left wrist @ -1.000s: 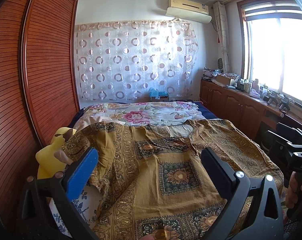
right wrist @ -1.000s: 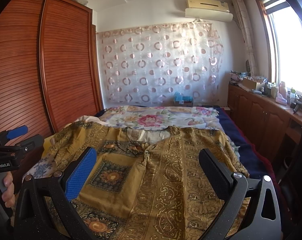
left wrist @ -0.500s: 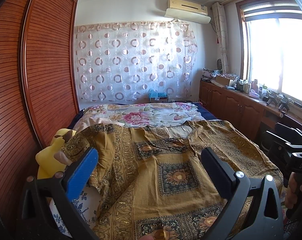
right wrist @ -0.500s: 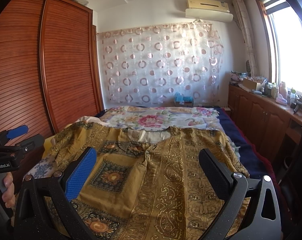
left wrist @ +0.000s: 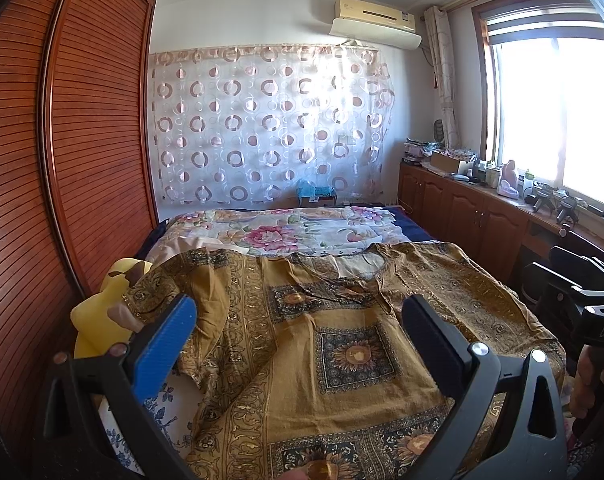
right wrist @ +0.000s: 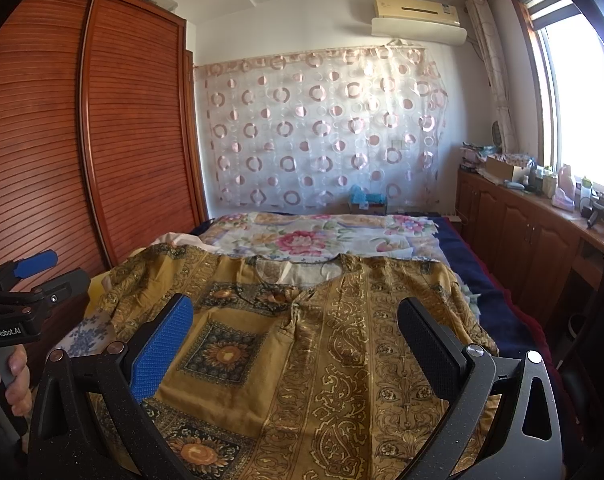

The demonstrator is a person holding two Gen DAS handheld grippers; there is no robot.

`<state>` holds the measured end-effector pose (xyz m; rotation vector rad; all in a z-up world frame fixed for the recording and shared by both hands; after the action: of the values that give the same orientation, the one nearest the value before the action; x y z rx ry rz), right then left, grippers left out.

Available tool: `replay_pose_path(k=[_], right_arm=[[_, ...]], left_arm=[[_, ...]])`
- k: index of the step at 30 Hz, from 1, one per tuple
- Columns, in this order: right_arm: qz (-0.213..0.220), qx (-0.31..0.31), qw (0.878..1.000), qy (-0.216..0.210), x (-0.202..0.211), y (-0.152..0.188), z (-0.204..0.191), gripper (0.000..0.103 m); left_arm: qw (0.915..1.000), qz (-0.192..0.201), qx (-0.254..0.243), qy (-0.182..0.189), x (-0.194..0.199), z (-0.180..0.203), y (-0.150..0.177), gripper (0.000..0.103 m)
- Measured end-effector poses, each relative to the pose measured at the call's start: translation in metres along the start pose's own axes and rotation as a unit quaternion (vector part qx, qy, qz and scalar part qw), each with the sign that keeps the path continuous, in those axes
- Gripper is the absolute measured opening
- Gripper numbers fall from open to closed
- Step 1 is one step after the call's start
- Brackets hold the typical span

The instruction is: Fold small clothes

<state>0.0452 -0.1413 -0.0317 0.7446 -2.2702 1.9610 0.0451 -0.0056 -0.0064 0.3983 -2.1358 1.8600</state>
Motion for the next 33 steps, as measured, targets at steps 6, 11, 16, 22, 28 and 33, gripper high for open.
replay_pose_path(k=[6, 11, 16, 22, 28, 33], right_arm=[[0.000, 0.000, 1.000, 0.000, -0.001, 0.000, 0.000, 0.103], [0.000, 0.000, 1.000, 0.000, 0.000, 0.000, -0.002, 0.103], [0.001, 0.000, 1.000, -0.001, 0.000, -0.001, -0.003, 0.103], [0.001, 0.000, 1.000, 0.000, 0.001, -0.001, -0.003, 0.103], [0.000, 0.001, 1.000, -0.002, 0.000, 0.000, -0.002, 0.103], [-0.015, 0.003, 1.000, -0.007, -0.010, 0.007, 0.000, 0.103]], left_arm=[[1.0000, 0.001, -0.001, -0.001, 0.001, 0.000, -0.001, 0.103], [1.0000, 0.001, -0.001, 0.000, 0.002, 0.001, -0.001, 0.103], [1.0000, 0.002, 0.000, 0.001, 0.004, 0.001, -0.003, 0.103], [1.0000, 0.002, 0.000, 0.001, 0.004, 0.002, -0.007, 0.103], [1.0000, 0.002, 0.000, 0.000, 0.004, 0.002, -0.006, 0.103], [0.9999, -0.012, 0.003, -0.006, -0.001, 0.001, -0.005, 0.103]])
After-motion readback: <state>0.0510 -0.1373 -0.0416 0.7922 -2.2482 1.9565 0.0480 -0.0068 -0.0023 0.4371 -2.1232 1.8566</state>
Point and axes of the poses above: each gripper's, at about its wrist camera, not at the fingertips, and x roughly against the way its jaws point, z to its right, y to its underside, the point moved 6 cm from there along -x, roughly the way its jaws point, and after that the axes turned 10 degrees about -x, right-handed, at the moved point
